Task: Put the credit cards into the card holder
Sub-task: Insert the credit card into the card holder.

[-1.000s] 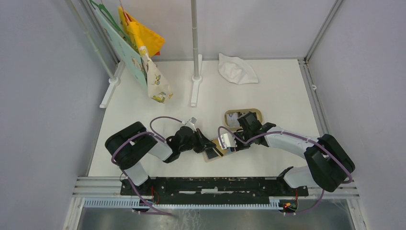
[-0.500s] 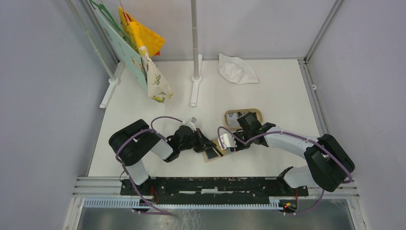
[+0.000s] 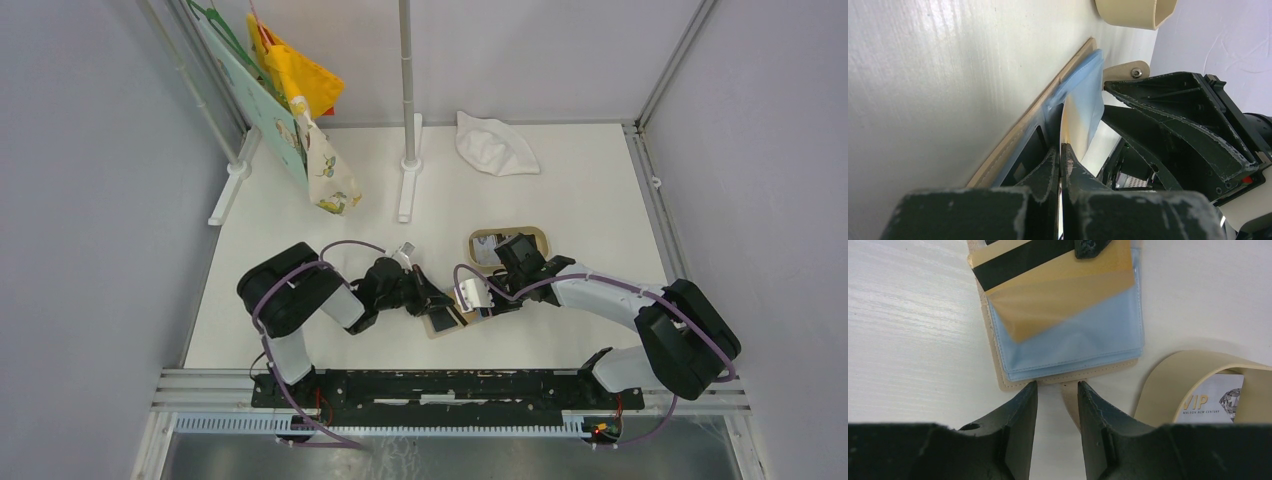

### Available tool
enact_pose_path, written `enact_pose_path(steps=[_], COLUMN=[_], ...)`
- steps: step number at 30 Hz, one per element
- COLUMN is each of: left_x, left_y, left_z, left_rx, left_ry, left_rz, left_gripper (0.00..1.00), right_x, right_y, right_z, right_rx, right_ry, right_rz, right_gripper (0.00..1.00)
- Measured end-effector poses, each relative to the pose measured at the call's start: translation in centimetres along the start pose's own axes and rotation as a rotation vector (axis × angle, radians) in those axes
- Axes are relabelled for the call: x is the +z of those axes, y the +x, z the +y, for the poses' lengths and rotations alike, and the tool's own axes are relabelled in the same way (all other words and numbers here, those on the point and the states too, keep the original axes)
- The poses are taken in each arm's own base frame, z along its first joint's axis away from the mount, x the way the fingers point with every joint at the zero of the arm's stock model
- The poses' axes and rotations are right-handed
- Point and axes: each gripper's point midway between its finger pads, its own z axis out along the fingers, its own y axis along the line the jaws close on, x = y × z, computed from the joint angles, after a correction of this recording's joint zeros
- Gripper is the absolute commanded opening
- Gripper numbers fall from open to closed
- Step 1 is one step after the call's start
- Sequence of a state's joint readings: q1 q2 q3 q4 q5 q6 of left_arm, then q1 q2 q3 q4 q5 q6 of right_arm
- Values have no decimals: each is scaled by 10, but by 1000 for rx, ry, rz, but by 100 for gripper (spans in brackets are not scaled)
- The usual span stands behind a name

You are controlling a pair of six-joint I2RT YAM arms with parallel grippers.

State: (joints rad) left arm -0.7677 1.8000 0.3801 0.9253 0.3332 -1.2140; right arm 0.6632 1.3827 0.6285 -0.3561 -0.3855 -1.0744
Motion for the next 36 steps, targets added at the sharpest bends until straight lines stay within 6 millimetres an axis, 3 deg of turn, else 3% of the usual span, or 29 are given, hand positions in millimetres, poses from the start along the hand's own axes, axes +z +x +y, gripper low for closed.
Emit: enact_pose_path(steps=[6, 14, 21, 27, 32, 36], left_x=[0, 2, 3, 4, 6, 7], left_y=[-1, -1, -1, 0, -1, -1], left_z=[-1, 0, 0, 0, -1, -1], left_rx=[-1, -2, 1, 4, 7, 9], left_ry=[20, 45, 70, 81, 90, 95], left_rz=[14, 32, 45, 52, 56, 57], left_gripper=[5, 7, 16, 16, 17, 17], right_x=[0, -1, -5, -10, -11, -15], right_y=[0, -1, -1, -5, -11, -28], right_z=[0, -5, 4, 11, 15, 17], right_rx=[0, -2, 21, 33, 34, 15], right_ry=[1, 11, -14, -37, -55, -61], right_rz=[3, 7, 9, -11, -40, -114], right_gripper=[45, 58, 60, 59, 54, 37])
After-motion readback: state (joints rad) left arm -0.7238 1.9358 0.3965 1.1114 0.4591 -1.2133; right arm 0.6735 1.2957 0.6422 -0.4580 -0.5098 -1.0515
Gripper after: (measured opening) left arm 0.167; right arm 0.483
